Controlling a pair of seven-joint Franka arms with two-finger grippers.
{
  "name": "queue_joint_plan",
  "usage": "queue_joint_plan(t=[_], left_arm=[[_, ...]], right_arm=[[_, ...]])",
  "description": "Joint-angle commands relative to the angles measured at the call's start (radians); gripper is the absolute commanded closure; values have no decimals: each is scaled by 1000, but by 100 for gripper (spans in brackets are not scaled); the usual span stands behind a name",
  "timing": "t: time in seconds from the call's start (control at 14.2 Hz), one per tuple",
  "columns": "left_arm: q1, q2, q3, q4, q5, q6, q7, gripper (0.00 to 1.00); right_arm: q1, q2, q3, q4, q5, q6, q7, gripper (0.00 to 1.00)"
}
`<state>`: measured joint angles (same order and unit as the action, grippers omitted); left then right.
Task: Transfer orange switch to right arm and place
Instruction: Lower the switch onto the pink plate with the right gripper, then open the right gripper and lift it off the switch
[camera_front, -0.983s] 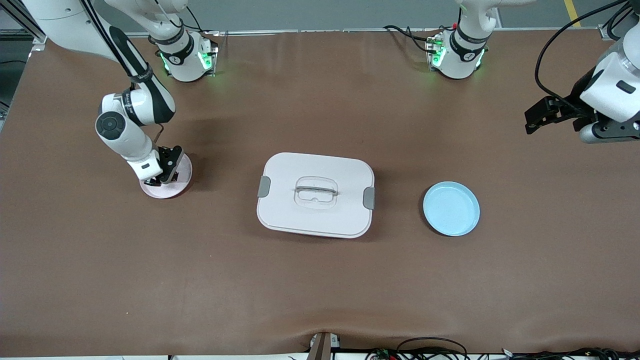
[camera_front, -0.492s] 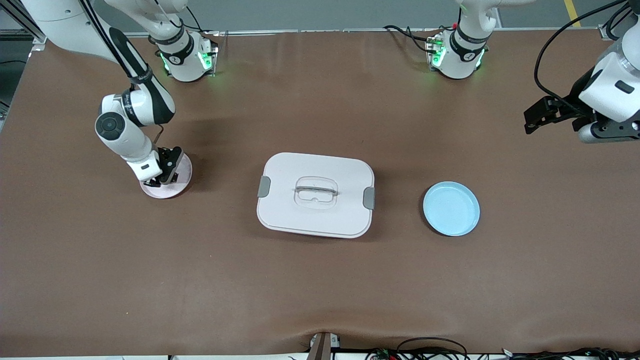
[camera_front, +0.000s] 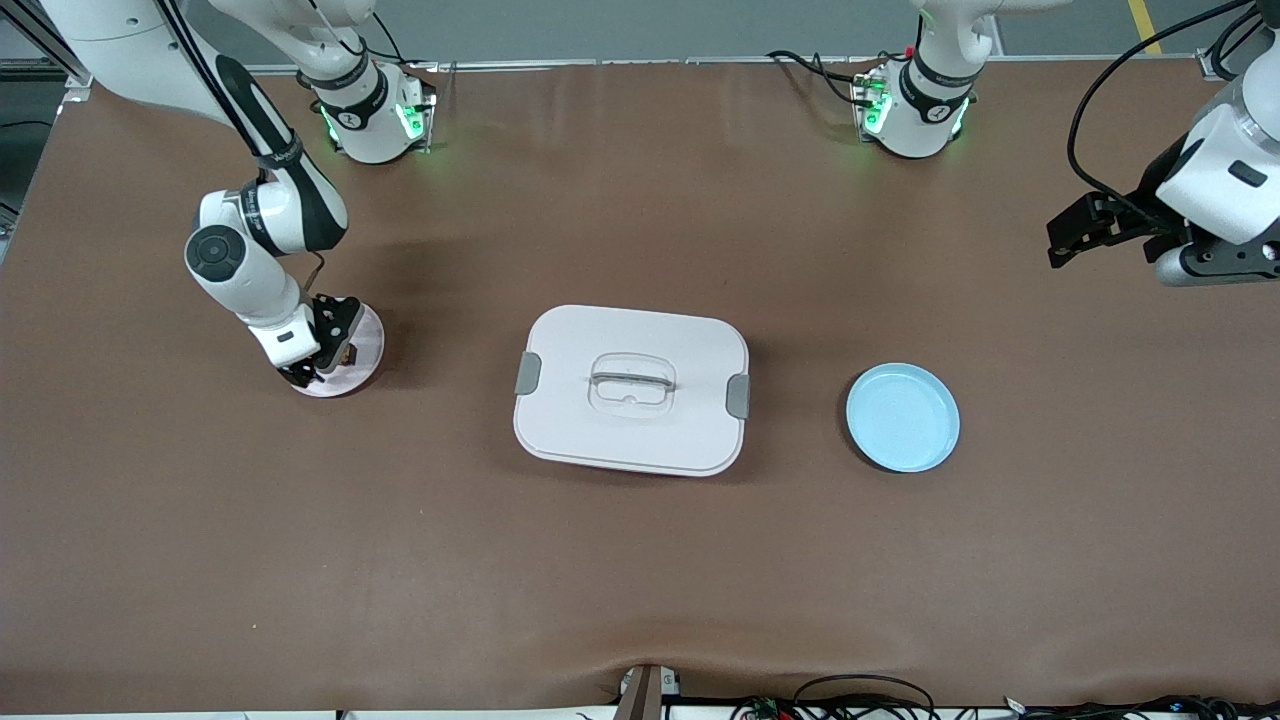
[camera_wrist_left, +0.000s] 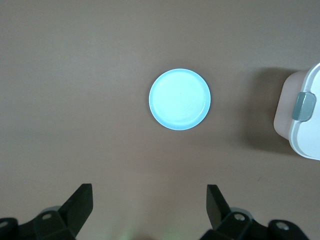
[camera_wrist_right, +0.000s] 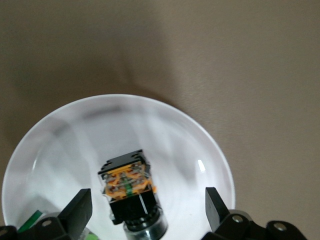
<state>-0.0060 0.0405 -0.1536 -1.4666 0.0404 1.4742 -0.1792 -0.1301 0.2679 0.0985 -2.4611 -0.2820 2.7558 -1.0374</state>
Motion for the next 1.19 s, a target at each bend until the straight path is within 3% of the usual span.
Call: queue_joint_plan(t=[0.0,0.14,0.7,0.84,0.98,1.12], left_arm=[[-5,-4,2,5,7,-6,12,0],[-6,-4,2,5,7,-5,12,0],[-6,-4,0,5,7,-3,10,0],[-5,-4,2,5,7,-3,10,0],[-5,-4,2,5,7,-3,12,0],[-6,-5,0,5,7,-3,13,0]], right_arm=[[-6,-61,3,11,-31,-83,124,0],[-11,-90,4,24,-29,-171,345,0],[-26,-138,6,24,-20,-212,974,0],[-32,-150,6,30,-14,-212,1063,0],[-36,-168,6,46,61,-238,1105,0],[-34,-182,9,114,125,-374,1110,0]])
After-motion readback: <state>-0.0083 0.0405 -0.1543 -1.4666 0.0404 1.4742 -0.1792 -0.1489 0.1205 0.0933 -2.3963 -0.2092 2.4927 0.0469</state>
